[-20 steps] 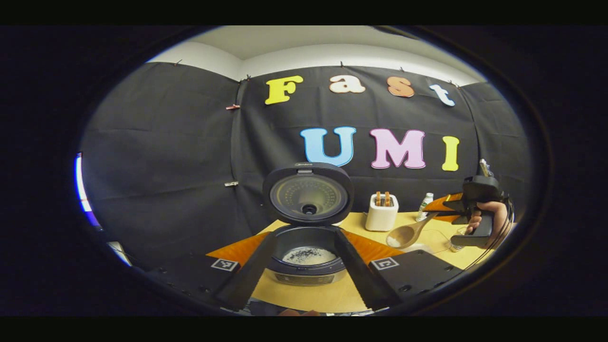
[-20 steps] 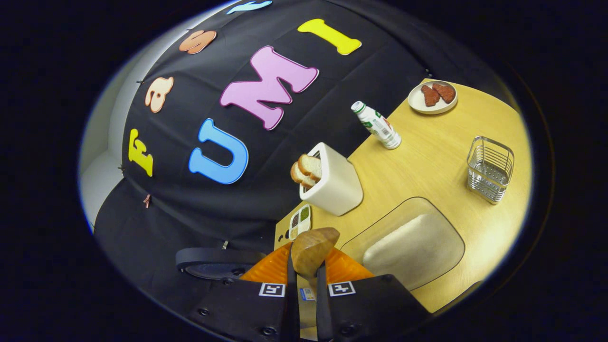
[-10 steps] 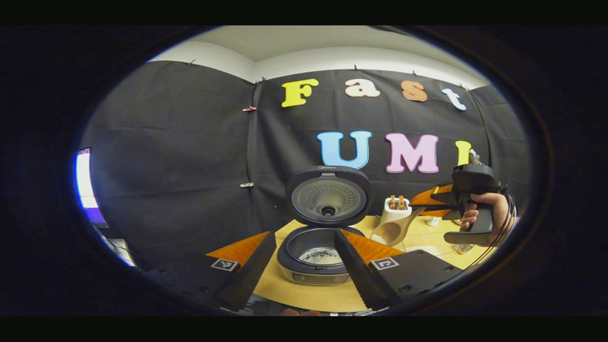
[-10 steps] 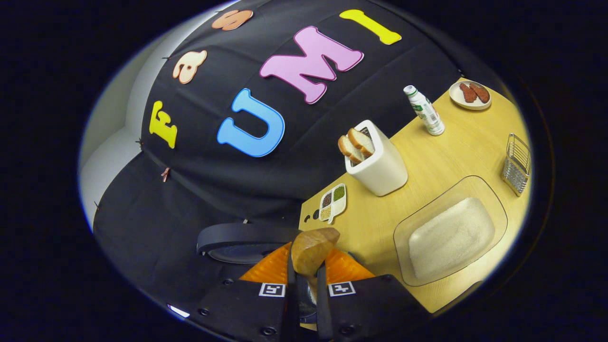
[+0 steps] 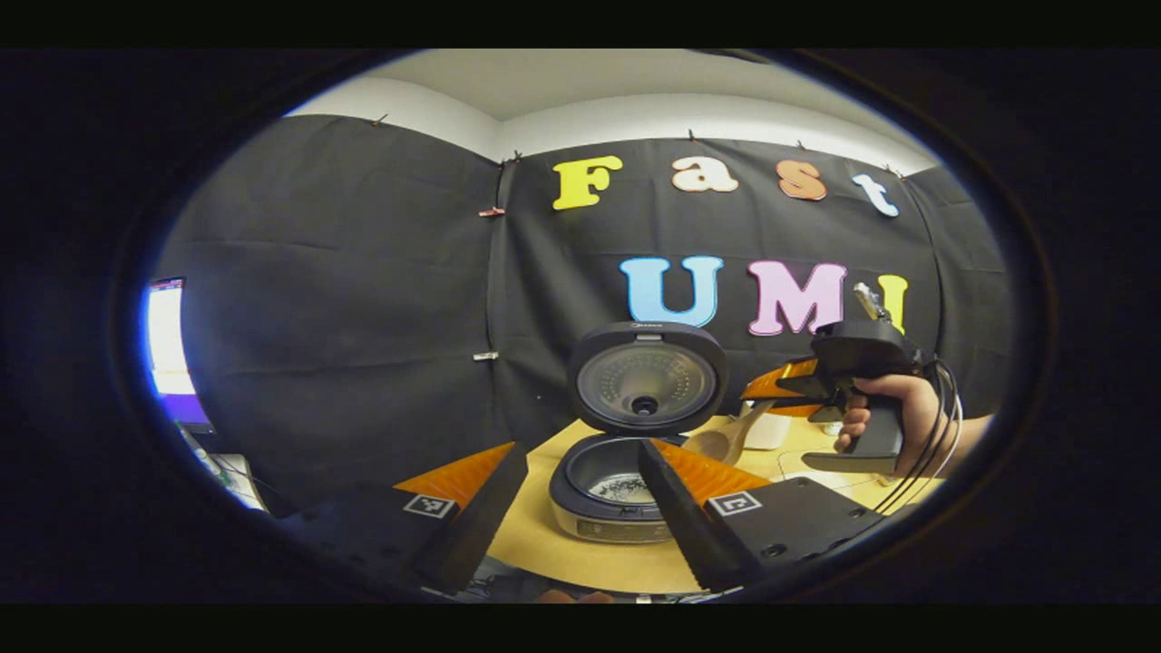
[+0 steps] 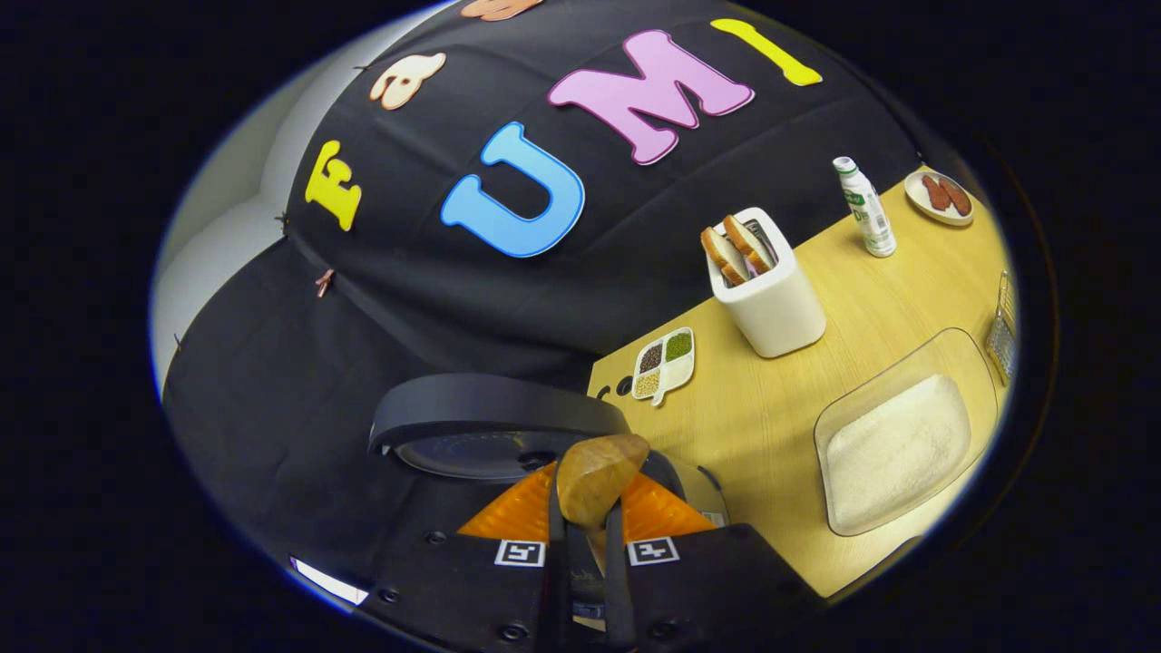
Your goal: Close the left gripper, press the button to open the rice cooker; take a wooden spoon from the chopstick holder with the right hand, scoop a spoonful of rice and pour it into the rice cooker, then put the wooden spoon back into the chopstick holder.
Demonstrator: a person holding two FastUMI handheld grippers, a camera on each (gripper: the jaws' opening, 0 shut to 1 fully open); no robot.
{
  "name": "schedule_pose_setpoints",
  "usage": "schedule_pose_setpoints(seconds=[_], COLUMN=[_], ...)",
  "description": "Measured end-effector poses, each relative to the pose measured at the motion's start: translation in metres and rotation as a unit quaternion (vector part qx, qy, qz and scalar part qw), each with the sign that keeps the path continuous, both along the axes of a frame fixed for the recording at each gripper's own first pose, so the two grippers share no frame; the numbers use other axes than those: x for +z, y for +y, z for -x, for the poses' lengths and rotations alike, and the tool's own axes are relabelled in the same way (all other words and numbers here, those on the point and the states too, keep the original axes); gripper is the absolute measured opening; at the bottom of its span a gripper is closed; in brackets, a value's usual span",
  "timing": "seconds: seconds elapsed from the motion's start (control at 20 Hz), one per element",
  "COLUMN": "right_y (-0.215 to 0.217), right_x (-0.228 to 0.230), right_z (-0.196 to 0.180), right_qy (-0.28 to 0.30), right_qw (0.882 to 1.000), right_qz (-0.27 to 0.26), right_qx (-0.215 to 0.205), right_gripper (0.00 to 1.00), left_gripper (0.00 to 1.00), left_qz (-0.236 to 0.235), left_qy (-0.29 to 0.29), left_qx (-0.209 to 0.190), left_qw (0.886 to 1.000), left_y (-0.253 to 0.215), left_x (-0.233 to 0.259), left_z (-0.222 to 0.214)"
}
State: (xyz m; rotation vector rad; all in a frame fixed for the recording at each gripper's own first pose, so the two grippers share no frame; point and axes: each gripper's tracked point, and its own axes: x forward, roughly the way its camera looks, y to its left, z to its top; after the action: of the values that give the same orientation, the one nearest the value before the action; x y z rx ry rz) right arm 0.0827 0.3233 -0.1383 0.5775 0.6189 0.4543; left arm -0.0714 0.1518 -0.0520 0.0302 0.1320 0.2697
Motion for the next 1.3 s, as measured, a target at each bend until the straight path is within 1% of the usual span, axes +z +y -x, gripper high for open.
schedule_pose_setpoints(seconds=[0.3,0.55,0.65,0.75,0.8,0.85,1.05,1.2,1.3], right_y=[0.020,0.040,0.046,0.053,0.056,0.059,0.071,0.077,0.080], right_x=[-0.001,0.002,0.003,0.002,0.004,0.004,0.000,0.002,0.007], right_z=[0.008,0.019,0.024,0.030,0.032,0.034,0.047,0.054,0.057], right_qy=[-0.058,-0.111,-0.134,-0.158,-0.173,-0.185,-0.226,-0.259,-0.292], right_qw=[0.995,0.984,0.976,0.967,0.962,0.957,0.936,0.920,0.904], right_qz=[0.062,0.109,0.130,0.151,0.161,0.170,0.196,0.213,0.228], right_qx=[0.047,0.091,0.108,0.130,0.139,0.148,0.186,0.204,0.213], right_gripper=[0.18,0.18,0.18,0.18,0.14,0.18,0.18,0.18,0.18], left_gripper=[0.87,0.86,0.86,0.86,0.86,0.86,0.86,0.86,0.86], left_qz=[0.009,0.020,0.028,0.034,0.036,0.036,0.038,0.038,0.038], left_qy=[-0.002,-0.003,0.004,0.002,0.001,0.002,0.002,0.003,0.003], left_qx=[0.006,0.017,0.019,0.025,0.026,0.027,0.028,0.026,0.026], left_qw=[1.000,1.000,0.999,0.999,0.999,0.999,0.999,0.999,0.999], left_y=[0.003,0.009,0.011,0.016,0.017,0.017,0.020,0.020,0.022], left_x=[-0.003,-0.009,-0.015,-0.016,-0.015,-0.018,-0.019,-0.020,-0.019], left_z=[0.004,0.009,0.010,0.012,0.013,0.014,0.014,0.014,0.014])
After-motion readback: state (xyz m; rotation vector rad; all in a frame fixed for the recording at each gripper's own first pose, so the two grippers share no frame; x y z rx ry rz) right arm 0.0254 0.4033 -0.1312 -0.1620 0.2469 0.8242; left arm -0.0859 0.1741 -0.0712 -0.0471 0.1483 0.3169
